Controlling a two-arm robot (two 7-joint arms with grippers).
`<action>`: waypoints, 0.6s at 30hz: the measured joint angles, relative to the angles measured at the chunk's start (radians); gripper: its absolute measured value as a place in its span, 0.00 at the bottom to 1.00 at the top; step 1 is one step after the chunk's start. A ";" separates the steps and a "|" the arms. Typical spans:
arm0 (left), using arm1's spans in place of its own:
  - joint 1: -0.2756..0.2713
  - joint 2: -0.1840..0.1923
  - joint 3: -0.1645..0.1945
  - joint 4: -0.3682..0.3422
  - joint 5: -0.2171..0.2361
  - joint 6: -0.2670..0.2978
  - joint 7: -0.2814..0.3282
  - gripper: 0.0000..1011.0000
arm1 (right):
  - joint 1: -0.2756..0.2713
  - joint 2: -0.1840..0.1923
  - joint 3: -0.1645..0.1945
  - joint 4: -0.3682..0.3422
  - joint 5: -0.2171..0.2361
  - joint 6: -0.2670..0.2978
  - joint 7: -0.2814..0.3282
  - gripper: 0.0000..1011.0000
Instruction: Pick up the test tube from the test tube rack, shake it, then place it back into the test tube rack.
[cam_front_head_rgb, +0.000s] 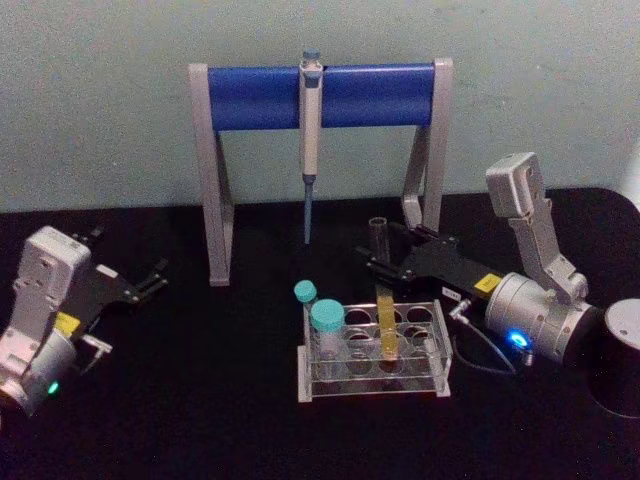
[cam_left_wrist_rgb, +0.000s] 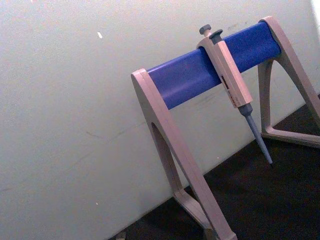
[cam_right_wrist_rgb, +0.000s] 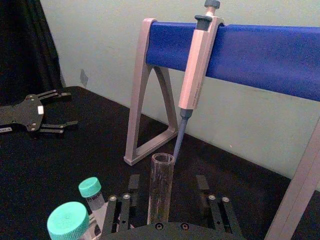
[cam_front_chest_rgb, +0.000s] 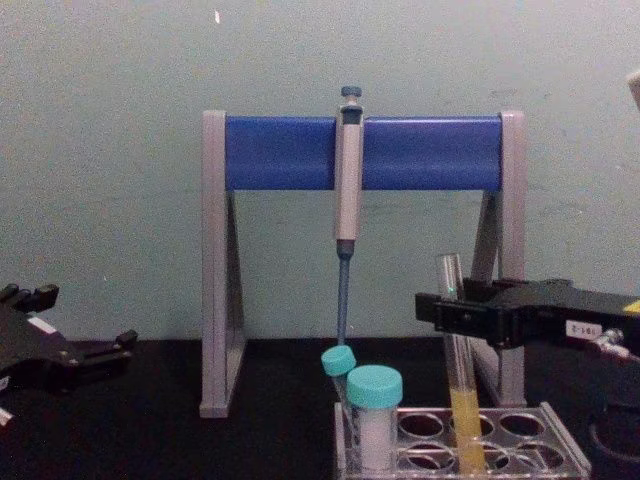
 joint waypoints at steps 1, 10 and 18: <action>0.000 0.000 0.000 0.000 0.000 0.000 0.000 0.99 | 0.000 0.000 0.000 0.000 0.000 0.000 0.000 0.67; 0.000 0.000 0.000 0.000 0.000 0.000 0.000 0.99 | 0.000 0.000 0.000 0.000 0.000 0.000 0.000 0.39; 0.000 0.000 0.000 0.000 0.000 0.000 0.000 0.99 | 0.000 0.000 0.000 0.000 0.000 0.000 0.000 0.23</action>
